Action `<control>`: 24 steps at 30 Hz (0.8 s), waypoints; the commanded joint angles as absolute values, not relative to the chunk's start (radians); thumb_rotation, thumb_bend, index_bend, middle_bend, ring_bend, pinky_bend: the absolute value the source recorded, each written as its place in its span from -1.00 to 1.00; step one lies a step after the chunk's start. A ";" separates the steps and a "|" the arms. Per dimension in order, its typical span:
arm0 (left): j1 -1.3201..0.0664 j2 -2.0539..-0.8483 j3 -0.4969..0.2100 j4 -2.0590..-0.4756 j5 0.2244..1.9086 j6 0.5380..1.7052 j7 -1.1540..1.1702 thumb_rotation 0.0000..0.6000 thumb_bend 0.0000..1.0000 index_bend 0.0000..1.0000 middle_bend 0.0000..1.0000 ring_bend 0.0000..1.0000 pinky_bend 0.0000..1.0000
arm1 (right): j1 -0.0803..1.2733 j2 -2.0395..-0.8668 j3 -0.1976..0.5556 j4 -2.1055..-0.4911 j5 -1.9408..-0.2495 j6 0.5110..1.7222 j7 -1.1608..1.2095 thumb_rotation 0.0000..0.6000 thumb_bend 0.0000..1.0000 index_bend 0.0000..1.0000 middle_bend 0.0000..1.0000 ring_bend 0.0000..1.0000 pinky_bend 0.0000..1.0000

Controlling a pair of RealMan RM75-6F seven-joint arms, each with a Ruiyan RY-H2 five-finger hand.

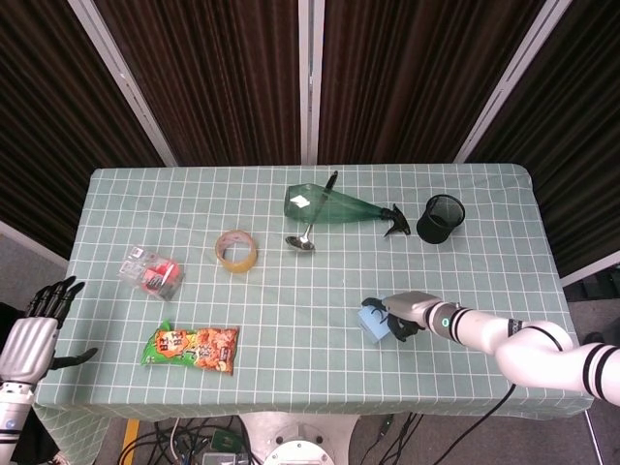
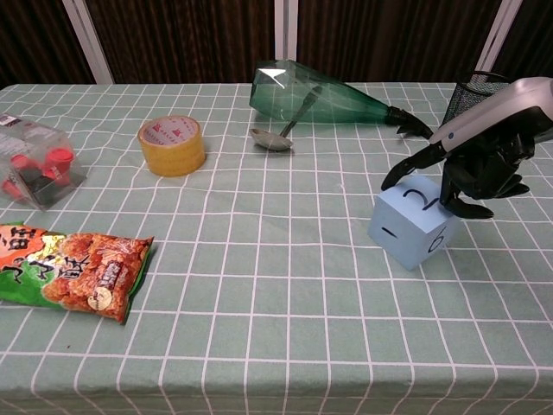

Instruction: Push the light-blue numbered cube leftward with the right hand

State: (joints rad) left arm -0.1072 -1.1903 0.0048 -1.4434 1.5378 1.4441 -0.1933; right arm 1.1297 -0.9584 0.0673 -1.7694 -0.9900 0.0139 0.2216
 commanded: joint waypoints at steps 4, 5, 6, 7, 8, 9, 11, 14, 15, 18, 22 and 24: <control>-0.104 -1.188 0.006 -1.439 1.537 1.447 -0.202 0.97 -1.00 -0.90 -1.00 -1.00 -1.00 | 1.154 -0.962 0.063 -1.793 -1.000 0.001 0.236 1.00 1.00 -1.00 0.91 0.71 0.53; -0.104 -1.188 0.006 -1.438 1.537 1.447 -0.203 0.97 -1.00 -0.90 -1.00 -1.00 -1.00 | 1.156 -0.962 0.062 -1.798 -1.002 0.000 0.237 1.00 1.00 -0.99 0.91 0.71 0.53; -0.104 -1.189 0.006 -1.436 1.537 1.447 -0.204 0.97 -1.00 -0.90 -1.00 -1.00 -1.00 | 1.159 -0.960 0.060 -1.804 -1.007 0.002 0.237 1.00 1.00 -0.98 0.91 0.71 0.53; -0.104 -1.189 0.005 -1.435 1.537 1.447 -0.206 0.97 -1.00 -0.90 -1.00 -1.00 -1.00 | 1.161 -0.959 0.057 -1.810 -1.010 0.005 0.237 1.00 1.00 -0.96 0.91 0.71 0.53; -0.103 -1.190 0.006 -1.434 1.537 1.448 -0.207 0.97 -1.00 -0.90 -1.00 -1.00 -1.00 | 1.164 -0.956 0.054 -1.815 -1.013 0.007 0.236 1.00 1.00 -0.92 0.91 0.71 0.53; -0.103 -1.191 0.005 -1.432 1.538 1.449 -0.208 0.97 -1.00 -0.90 -1.00 -1.00 -1.00 | 1.168 -0.953 0.050 -1.822 -1.017 0.008 0.236 1.00 1.00 -0.89 0.91 0.71 0.53; -0.104 -1.191 0.005 -1.431 1.537 1.447 -0.208 0.97 -1.00 -0.90 -1.00 -1.00 -1.00 | 1.174 -0.948 0.043 -1.831 -1.023 0.007 0.235 1.00 1.00 -0.85 0.91 0.71 0.53; -0.104 -1.192 0.005 -1.431 1.539 1.449 -0.208 0.97 -1.00 -0.90 -1.00 -1.00 -1.00 | 1.183 -0.943 0.031 -1.846 -1.031 0.007 0.236 1.00 1.00 -0.80 0.91 0.71 0.53; -0.104 -1.193 0.005 -1.431 1.540 1.450 -0.208 0.97 -1.00 -0.90 -1.00 -1.00 -1.00 | 1.186 -0.940 0.027 -1.853 -1.035 0.008 0.235 1.00 1.00 -0.79 0.91 0.71 0.53; -0.104 -1.192 0.005 -1.432 1.540 1.450 -0.205 0.96 -1.00 -0.90 -1.00 -1.00 -1.00 | 1.192 -0.929 0.016 -1.867 -1.045 0.009 0.233 1.00 1.00 -0.75 0.91 0.71 0.53; -0.102 -1.192 0.005 -1.434 1.541 1.453 -0.205 0.97 -1.00 -0.90 -1.00 -1.00 -1.00 | 1.198 -0.916 0.005 -1.883 -1.054 0.009 0.232 1.00 1.00 -0.71 0.91 0.71 0.53; -0.103 -1.192 0.005 -1.434 1.541 1.452 -0.205 0.97 -1.00 -0.90 -1.00 -1.00 -1.00 | 1.200 -0.911 0.000 -1.889 -1.058 0.009 0.232 1.00 1.00 -0.69 0.91 0.71 0.53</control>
